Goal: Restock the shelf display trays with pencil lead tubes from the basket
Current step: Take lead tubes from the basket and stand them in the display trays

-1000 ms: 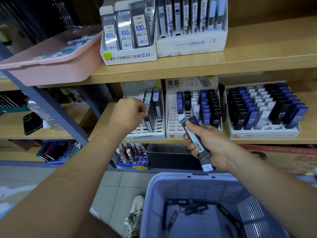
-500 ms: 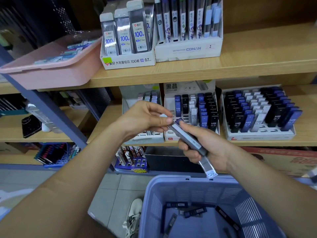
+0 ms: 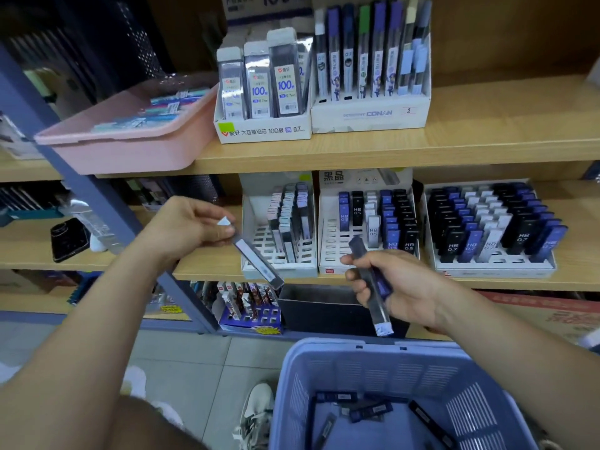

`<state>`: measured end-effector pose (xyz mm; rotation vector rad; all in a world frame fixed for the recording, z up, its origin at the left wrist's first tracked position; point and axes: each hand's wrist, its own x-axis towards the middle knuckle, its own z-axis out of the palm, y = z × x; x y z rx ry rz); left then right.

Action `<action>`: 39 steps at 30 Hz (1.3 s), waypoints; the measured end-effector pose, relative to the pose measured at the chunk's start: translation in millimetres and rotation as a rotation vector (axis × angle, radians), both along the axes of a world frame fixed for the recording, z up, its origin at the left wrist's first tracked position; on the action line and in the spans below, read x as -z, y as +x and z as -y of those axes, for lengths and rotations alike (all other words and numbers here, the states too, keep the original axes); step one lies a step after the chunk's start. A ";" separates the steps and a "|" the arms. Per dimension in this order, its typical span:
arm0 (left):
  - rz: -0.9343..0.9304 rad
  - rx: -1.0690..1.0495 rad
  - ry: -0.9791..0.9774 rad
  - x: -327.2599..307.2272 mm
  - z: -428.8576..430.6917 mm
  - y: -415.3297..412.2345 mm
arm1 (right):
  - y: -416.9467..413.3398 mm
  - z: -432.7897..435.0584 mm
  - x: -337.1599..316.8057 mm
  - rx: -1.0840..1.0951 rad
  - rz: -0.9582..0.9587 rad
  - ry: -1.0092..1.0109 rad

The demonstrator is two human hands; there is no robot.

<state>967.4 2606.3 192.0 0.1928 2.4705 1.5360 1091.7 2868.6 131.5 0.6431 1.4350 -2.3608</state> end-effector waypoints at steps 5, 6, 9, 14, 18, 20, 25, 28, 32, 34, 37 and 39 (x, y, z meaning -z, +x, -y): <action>-0.311 -0.074 -0.317 24.5 15.8 -14.8 | -7.6 3.6 -5.6 -0.080 0.019 0.105; -0.370 -0.057 -0.384 30.3 16.0 -18.9 | -9.7 5.8 -3.8 -0.093 0.019 0.166; -0.541 -0.015 -0.535 36.1 12.2 -31.7 | -18.0 12.7 6.9 -0.108 -0.008 0.341; -0.638 -0.038 -0.480 33.7 -0.6 -61.7 | -27.9 12.9 25.9 -0.075 0.019 0.270; -0.659 -0.037 -0.470 50.6 -17.9 -76.4 | -36.1 11.9 30.0 -0.017 0.015 0.156; -0.647 -0.016 -0.453 62.4 -21.6 -81.3 | -39.8 13.8 29.5 0.010 0.014 0.122; -0.672 0.062 -0.475 77.8 -21.9 -90.5 | -41.4 19.7 30.8 -0.001 0.031 0.094; -0.684 0.103 -0.481 70.9 -26.0 -95.1 | -40.6 22.6 30.6 -0.006 0.041 0.084; -0.708 0.173 -0.543 64.3 -31.2 -100.7 | -38.9 24.4 28.5 -0.018 0.030 0.125; -0.681 0.177 -0.551 64.2 -33.2 -105.7 | -38.5 24.1 27.6 -0.018 0.016 0.127; -0.597 0.137 -0.521 69.5 -39.4 -111.0 | -37.5 21.7 27.4 -0.016 0.007 0.121; -0.572 0.077 -0.471 75.3 -43.7 -112.3 | -37.6 21.1 28.2 -0.015 -0.002 0.122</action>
